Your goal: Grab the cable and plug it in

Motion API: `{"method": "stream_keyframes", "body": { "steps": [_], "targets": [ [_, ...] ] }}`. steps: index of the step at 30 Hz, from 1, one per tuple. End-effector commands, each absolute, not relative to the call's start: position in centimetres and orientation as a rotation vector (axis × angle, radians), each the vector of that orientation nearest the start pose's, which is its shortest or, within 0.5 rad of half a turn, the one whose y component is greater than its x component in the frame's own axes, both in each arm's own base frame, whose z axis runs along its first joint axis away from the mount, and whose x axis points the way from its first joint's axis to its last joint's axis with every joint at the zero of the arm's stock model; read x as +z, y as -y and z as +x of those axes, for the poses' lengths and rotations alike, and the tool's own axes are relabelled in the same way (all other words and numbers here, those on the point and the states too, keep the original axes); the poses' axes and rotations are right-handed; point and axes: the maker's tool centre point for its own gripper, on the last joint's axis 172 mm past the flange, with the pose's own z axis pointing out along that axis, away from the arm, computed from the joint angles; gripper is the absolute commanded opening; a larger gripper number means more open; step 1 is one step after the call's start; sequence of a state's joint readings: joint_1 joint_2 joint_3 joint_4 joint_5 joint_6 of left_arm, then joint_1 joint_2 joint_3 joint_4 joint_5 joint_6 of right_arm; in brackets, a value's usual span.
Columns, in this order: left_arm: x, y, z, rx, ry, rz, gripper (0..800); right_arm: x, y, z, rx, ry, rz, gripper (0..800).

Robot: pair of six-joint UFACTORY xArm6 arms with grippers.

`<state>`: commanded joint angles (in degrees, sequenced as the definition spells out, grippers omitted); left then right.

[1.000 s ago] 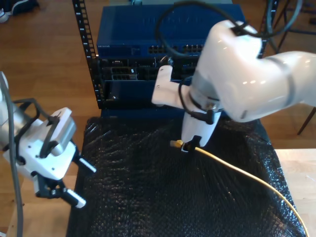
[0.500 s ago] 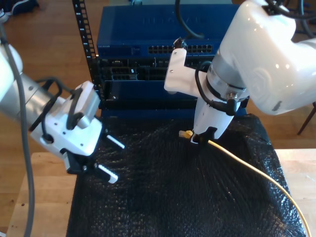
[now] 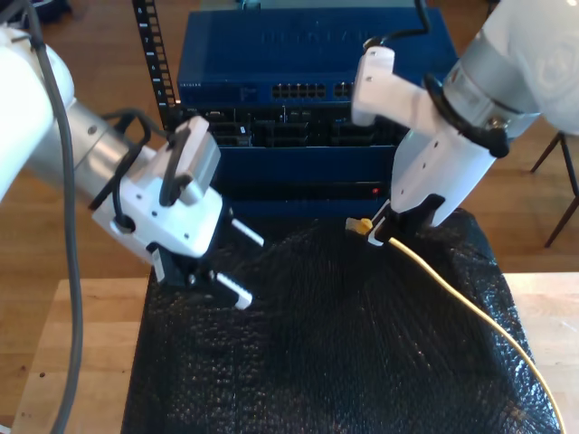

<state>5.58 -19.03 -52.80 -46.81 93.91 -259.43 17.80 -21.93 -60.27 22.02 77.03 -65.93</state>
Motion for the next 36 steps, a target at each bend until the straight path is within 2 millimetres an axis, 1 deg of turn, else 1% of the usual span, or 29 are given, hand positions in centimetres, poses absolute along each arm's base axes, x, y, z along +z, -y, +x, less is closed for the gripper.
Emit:
{"method": "stream_keyframes", "body": {
  "steps": [6,14,17,22,28,31,36],
  "targets": [
    [33.6,17.7,33.1,0.584,1.585,1.63,800,35.3,-22.2,33.8,-0.358,1.807,-2.06,6],
    [35.6,18.8,34.5,0.659,1.542,1.597,800,37.2,-22.2,34.2,-0.4,1.81,-2.039,7],
    [36.1,19.1,35.1,0.674,1.522,1.595,800,37.7,-22.3,34.1,-0.406,1.823,-2.029,6],
    [37.2,19.7,36.0,0.713,1.486,1.585,800,38.8,-23.1,33.8,-0.424,1.786,-1.994,6],
    [37.9,21.2,36.0,0.73,1.49,1.555,800,40.4,-23.6,34.4,-0.478,1.785,-1.974,7],
    [38.0,21.5,35.9,0.73,1.494,1.55,799,41.0,-23.5,34.7,-0.497,1.789,-1.977,7],
    [38.3,21.6,35.9,0.739,1.492,1.543,800,40.8,-23.6,35.1,-0.489,1.786,-1.979,7]
  ]
}}
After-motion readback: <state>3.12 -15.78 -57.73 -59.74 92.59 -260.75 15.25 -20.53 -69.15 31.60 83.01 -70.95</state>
